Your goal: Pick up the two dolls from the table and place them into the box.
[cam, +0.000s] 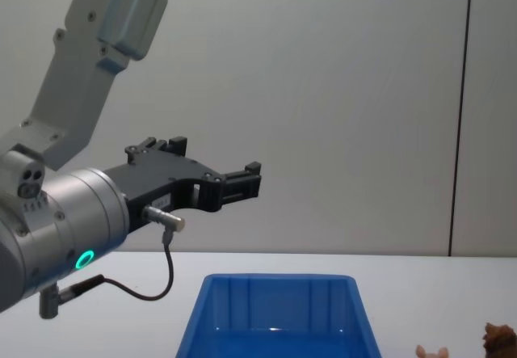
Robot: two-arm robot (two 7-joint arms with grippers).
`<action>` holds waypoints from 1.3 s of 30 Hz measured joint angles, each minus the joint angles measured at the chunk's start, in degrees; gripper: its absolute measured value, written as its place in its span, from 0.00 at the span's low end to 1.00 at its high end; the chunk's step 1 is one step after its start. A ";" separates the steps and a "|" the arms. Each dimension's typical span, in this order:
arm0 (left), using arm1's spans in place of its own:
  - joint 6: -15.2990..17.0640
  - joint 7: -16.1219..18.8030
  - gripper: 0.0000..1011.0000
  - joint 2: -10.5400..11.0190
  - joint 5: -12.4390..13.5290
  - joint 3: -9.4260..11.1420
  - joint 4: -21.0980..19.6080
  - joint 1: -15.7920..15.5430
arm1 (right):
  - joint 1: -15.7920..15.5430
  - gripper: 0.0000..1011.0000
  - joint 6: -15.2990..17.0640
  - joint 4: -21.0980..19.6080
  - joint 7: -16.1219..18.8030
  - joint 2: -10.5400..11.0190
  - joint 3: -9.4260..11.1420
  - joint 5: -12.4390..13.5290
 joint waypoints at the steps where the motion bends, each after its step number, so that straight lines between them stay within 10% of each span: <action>1: 0.00 0.00 0.99 0.00 0.00 0.00 0.00 0.00 | 0.02 0.72 0.05 0.07 0.01 -0.04 0.00 0.00; 14: 0.00 0.00 0.99 0.00 0.00 0.00 0.00 0.00 | 0.18 0.32 0.82 0.63 -0.42 -0.72 0.07 0.04; 39: 0.00 0.00 0.99 0.00 0.00 0.00 0.00 0.00 | -0.93 0.31 -5.19 -6.62 4.70 -0.22 0.28 -1.65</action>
